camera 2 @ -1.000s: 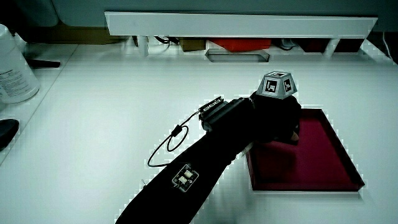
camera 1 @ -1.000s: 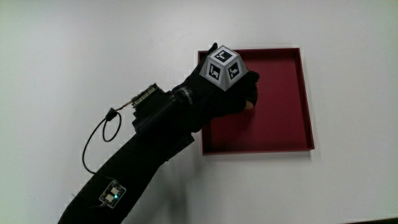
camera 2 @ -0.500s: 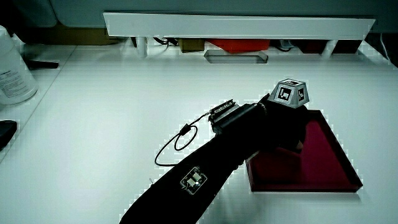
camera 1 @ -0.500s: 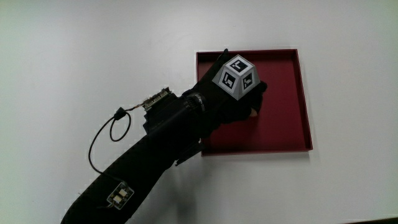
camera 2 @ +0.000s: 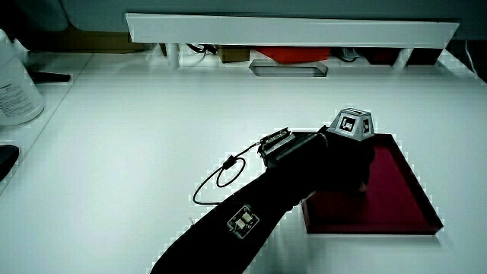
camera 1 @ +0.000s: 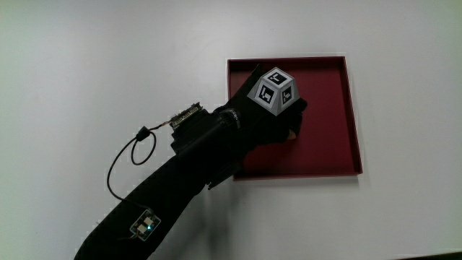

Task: Place stapper into plate

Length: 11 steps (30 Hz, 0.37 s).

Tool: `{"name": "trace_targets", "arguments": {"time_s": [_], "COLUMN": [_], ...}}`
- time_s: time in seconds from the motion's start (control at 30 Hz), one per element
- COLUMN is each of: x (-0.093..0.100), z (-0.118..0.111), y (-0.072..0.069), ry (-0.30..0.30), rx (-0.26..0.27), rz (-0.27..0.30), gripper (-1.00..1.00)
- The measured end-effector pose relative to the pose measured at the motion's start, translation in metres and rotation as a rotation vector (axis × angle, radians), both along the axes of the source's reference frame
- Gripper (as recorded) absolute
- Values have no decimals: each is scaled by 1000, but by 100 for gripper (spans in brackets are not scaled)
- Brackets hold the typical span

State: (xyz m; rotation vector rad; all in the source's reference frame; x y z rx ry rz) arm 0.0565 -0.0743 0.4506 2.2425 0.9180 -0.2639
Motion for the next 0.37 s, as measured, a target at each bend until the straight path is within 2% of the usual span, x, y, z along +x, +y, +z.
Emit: {"name": "trace_targets", "arguments": {"time_s": [0.23, 0.33, 0.37], "x": [-5, -14, -19], "z": [8, 18, 20], "y": [-2, -5, -7], "ry": [17, 70, 104], "rx": [5, 6, -1], "rz": [-13, -19, -27], "gripper": [-53, -73, -80]}}
